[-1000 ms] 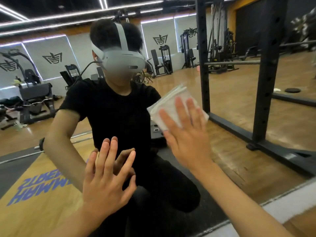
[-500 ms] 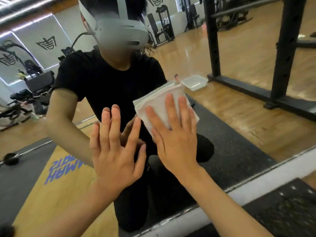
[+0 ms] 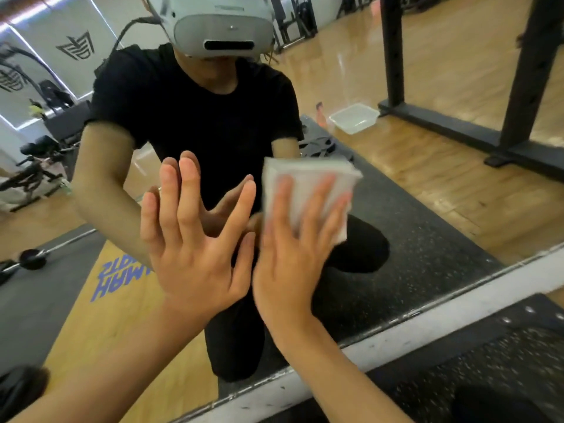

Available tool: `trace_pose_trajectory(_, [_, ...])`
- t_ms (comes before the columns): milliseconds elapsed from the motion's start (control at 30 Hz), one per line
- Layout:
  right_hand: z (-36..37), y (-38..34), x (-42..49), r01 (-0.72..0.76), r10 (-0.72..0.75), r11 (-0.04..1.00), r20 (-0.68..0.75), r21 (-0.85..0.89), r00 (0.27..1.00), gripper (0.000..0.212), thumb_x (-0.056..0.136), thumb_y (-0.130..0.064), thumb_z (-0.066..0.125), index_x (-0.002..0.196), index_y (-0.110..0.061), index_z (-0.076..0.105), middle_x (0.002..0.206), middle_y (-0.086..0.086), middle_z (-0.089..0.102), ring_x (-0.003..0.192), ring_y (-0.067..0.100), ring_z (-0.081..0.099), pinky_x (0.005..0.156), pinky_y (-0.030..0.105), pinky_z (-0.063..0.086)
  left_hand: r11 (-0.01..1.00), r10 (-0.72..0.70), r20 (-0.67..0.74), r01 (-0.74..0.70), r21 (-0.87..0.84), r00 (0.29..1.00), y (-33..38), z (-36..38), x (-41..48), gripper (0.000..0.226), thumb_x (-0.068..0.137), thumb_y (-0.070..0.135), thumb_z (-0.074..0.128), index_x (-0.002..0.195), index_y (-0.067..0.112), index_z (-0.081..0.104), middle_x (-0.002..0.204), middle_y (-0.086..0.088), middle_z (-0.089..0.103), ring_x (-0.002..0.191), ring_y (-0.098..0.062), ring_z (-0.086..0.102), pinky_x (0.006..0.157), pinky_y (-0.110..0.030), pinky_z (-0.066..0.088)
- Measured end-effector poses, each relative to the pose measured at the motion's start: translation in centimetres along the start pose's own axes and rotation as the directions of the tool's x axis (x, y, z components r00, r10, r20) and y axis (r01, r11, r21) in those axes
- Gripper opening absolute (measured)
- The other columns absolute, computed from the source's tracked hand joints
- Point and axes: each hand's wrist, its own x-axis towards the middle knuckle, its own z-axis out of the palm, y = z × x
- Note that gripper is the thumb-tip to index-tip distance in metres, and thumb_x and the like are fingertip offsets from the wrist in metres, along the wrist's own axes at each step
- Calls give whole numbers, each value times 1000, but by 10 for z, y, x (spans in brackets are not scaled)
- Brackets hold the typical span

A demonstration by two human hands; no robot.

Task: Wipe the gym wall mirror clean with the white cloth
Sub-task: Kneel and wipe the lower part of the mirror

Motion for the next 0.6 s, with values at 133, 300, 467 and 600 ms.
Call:
trace_pose_trajectory(133, [8, 43, -9, 172, -170, 980, 26, -105, 985, 56, 116, -44, 23, 166, -39, -1, 175, 3, -14, 160, 37, -12, 129, 57, -1, 1000, 20, 3, -20, -8, 1000, -1, -1, 0, 62, 97, 35, 51, 158, 28, 50, 162, -35, 29, 159, -43, 16, 130, -54, 13])
trace_pose_trajectory(300, [6, 137, -122, -457, 455, 890, 64, 7, 888, 59, 113, -46, 16, 163, -46, -16, 173, -4, -26, 161, 26, -17, 131, 57, 5, 1000, 21, 21, -22, 9, 1000, -4, 0, -1, 63, 96, 35, 51, 159, 29, 47, 157, -36, 29, 152, -52, 21, 129, -54, 11])
trace_pose_trajectory(467, [6, 104, -107, -672, 681, 723, 0, 160, 732, 59, 112, -43, 17, 154, -63, -18, 174, -9, -21, 162, 18, -14, 131, 57, 6, 1000, 9, 36, -10, 22, 999, -2, -1, -1, 63, 97, 35, 50, 160, 29, 47, 157, -34, 27, 150, -54, 23, 128, -55, 12])
trace_pose_trajectory(600, [23, 28, -66, -234, 235, 970, -9, 62, 972, 56, 115, -36, 25, 168, -29, 9, 174, 11, -10, 160, 44, -14, 131, 56, 2, 1000, -4, 59, 2, 24, 998, -1, -3, 0, 65, 96, 35, 52, 160, 29, 47, 157, -35, 28, 149, -55, 25, 128, -56, 14])
